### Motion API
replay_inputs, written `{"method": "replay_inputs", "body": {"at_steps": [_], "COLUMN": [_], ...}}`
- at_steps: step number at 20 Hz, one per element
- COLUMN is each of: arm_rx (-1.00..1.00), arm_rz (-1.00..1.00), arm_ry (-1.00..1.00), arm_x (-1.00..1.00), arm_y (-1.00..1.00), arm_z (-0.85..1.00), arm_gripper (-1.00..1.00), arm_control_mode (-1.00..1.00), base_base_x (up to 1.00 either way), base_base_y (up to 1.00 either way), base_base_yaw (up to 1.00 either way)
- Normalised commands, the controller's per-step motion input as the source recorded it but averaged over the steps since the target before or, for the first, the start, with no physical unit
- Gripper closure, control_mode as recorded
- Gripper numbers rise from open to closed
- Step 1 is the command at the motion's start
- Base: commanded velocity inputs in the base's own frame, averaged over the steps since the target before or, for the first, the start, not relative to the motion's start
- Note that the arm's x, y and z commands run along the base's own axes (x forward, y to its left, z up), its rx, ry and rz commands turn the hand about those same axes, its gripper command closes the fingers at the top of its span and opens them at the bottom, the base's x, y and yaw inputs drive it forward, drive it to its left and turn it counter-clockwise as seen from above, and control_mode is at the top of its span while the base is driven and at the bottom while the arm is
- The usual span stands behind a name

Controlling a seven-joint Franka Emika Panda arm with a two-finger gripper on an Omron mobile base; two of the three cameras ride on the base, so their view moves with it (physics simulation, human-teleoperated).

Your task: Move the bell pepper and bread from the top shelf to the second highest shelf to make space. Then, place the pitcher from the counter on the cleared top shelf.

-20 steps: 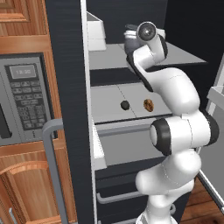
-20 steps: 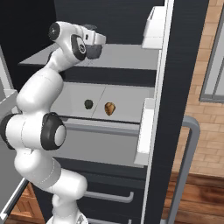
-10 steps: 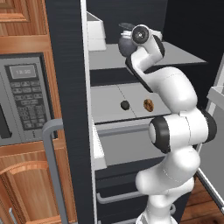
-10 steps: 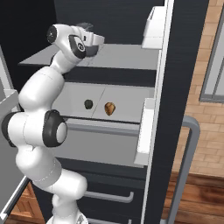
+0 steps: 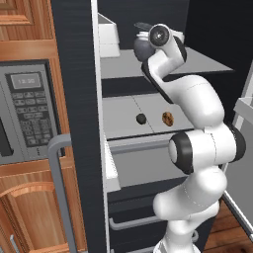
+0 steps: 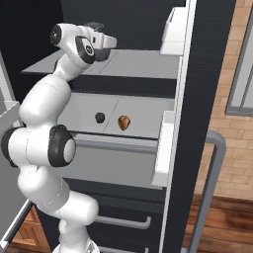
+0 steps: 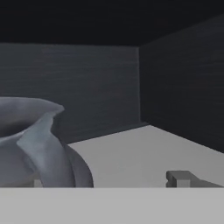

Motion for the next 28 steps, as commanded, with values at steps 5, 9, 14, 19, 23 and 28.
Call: {"method": "replay_inputs", "body": {"at_steps": [5,9,14,19,23,28], "arm_rx": [-0.01,0.00,0.00,0.00,0.00,0.00], "arm_rz": [-0.01,-0.01,-0.01,0.01,0.05,0.01], "arm_ry": [0.01,0.00,0.04,0.05,0.02,0.06], "arm_x": [0.11,0.13,0.04,-0.28,-0.96,-1.00], "arm_y": [0.00,-0.01,-0.10,-0.01,0.00,-0.01], "arm_z": [-0.22,-0.49,-0.65,-0.15,0.25,0.24], "arm_gripper": [-1.00,-1.00,-1.00,-1.00,-1.00,-1.00], "arm_control_mode": [-1.00,-1.00,-1.00,-1.00,-1.00,-1.00], "base_base_x": [0.00,0.00,0.00,0.00,0.00,0.00], "base_base_y": [0.00,0.00,0.00,0.00,0.00,0.00], "base_base_yaw": [0.00,0.00,0.00,0.00,0.00,0.00]}}
